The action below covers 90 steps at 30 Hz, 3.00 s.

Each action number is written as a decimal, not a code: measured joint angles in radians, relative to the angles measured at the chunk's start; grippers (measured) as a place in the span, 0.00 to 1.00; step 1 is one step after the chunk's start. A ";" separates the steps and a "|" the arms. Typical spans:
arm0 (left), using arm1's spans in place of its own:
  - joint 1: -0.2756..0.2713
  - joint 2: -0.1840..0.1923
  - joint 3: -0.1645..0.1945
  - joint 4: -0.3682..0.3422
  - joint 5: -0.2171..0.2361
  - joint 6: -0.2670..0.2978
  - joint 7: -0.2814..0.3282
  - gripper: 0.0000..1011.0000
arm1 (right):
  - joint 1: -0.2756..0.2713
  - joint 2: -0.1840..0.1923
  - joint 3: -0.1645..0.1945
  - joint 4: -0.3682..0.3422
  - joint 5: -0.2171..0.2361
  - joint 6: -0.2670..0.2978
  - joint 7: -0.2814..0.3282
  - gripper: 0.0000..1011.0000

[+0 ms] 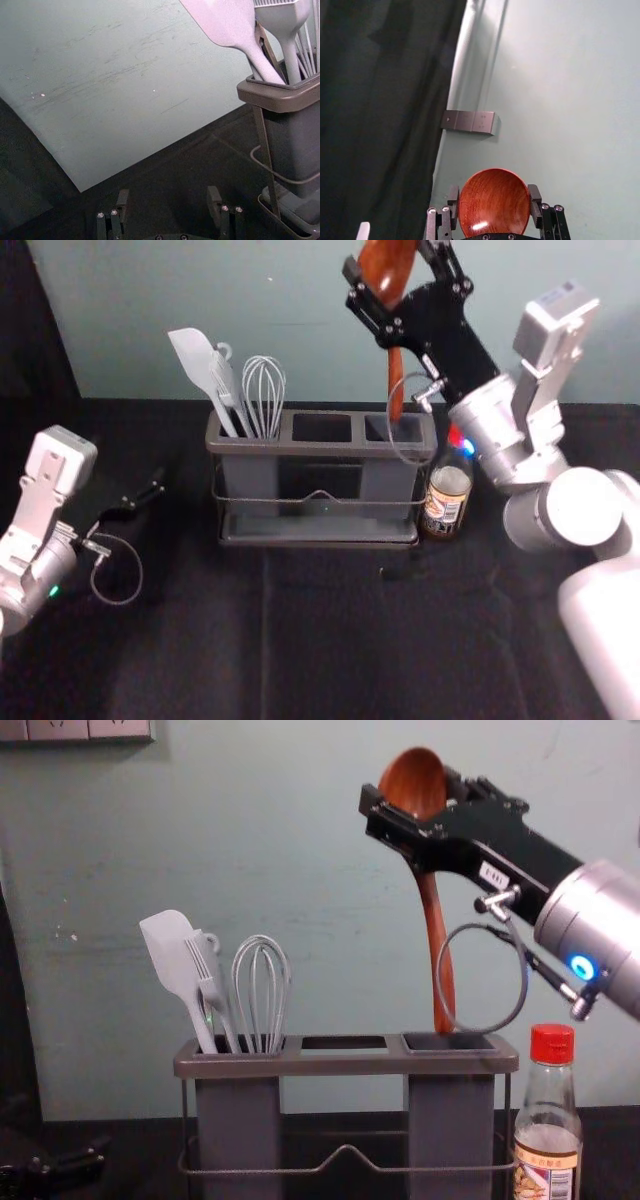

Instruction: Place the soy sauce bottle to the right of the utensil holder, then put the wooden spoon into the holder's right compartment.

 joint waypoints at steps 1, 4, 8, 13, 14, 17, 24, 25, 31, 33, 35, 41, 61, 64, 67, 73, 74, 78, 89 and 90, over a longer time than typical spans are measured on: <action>0.000 0.000 0.000 0.000 0.000 0.000 0.000 0.99 | -0.001 -0.004 0.001 0.008 0.002 -0.007 -0.002 0.83; 0.000 0.000 0.000 0.000 0.000 0.000 0.000 0.99 | -0.012 -0.022 0.007 0.041 0.011 -0.031 -0.009 0.83; 0.000 0.000 0.000 0.000 0.000 0.000 0.000 0.99 | -0.031 -0.038 0.018 0.077 0.025 -0.064 -0.012 0.83; 0.000 0.000 0.000 0.000 0.000 0.000 0.000 0.99 | -0.053 -0.054 0.032 0.120 0.039 -0.102 -0.004 0.83; 0.000 0.000 0.000 0.000 0.000 0.000 0.000 0.99 | -0.056 -0.056 0.033 0.126 0.040 -0.108 -0.001 0.83; 0.000 0.000 0.000 0.000 0.000 0.000 0.000 0.99 | -0.068 -0.062 0.039 0.143 0.044 -0.126 0.007 0.83; 0.000 0.000 0.000 0.000 0.000 0.000 0.000 0.99 | -0.091 -0.072 0.054 0.161 0.052 -0.146 0.018 0.83; 0.000 0.000 0.000 0.000 0.000 0.000 0.000 0.99 | -0.094 -0.073 0.057 0.163 0.052 -0.147 0.019 0.83; 0.000 0.000 0.000 0.000 0.000 0.000 0.000 0.99 | -0.102 -0.078 0.066 0.167 0.052 -0.151 0.023 0.83; 0.000 0.000 0.000 0.000 0.000 0.000 0.000 0.99 | -0.102 -0.079 0.068 0.168 0.051 -0.152 0.024 0.83; 0.000 0.000 0.000 0.000 0.000 0.000 0.000 0.99 | -0.103 -0.081 0.069 0.169 0.050 -0.152 0.024 0.83; 0.000 0.000 0.000 0.000 0.000 0.000 0.000 0.99 | -0.102 -0.084 0.073 0.169 0.043 -0.153 0.025 0.83; 0.000 0.000 0.000 0.000 0.000 0.000 0.000 0.99 | -0.100 -0.089 0.074 0.181 0.038 -0.152 0.031 0.83; 0.000 0.000 0.000 0.000 0.000 0.000 0.000 0.99 | -0.100 -0.089 0.074 0.181 0.038 -0.152 0.032 0.83; 0.000 0.000 0.000 0.000 0.000 0.000 0.000 0.99 | -0.100 -0.090 0.073 0.181 0.037 -0.150 0.032 0.91; 0.000 0.000 0.000 0.000 0.000 0.000 0.000 0.99 | -0.102 -0.095 0.075 0.167 0.027 -0.143 0.019 0.99; 0.000 0.000 0.000 0.000 0.000 0.000 0.000 0.99 | -0.104 -0.096 0.076 0.158 0.022 -0.140 0.013 0.99; 0.000 0.000 0.000 0.000 0.000 0.000 0.000 0.99 | -0.115 -0.096 0.078 0.130 0.012 -0.133 0.000 0.99; 0.000 0.000 0.000 0.000 0.000 0.000 0.000 0.99 | -0.159 -0.047 0.126 -0.024 -0.001 -0.111 -0.028 0.99; 0.000 0.000 0.000 0.000 0.000 0.000 0.000 0.99 | -0.162 -0.039 0.134 -0.036 0.000 -0.107 -0.029 0.99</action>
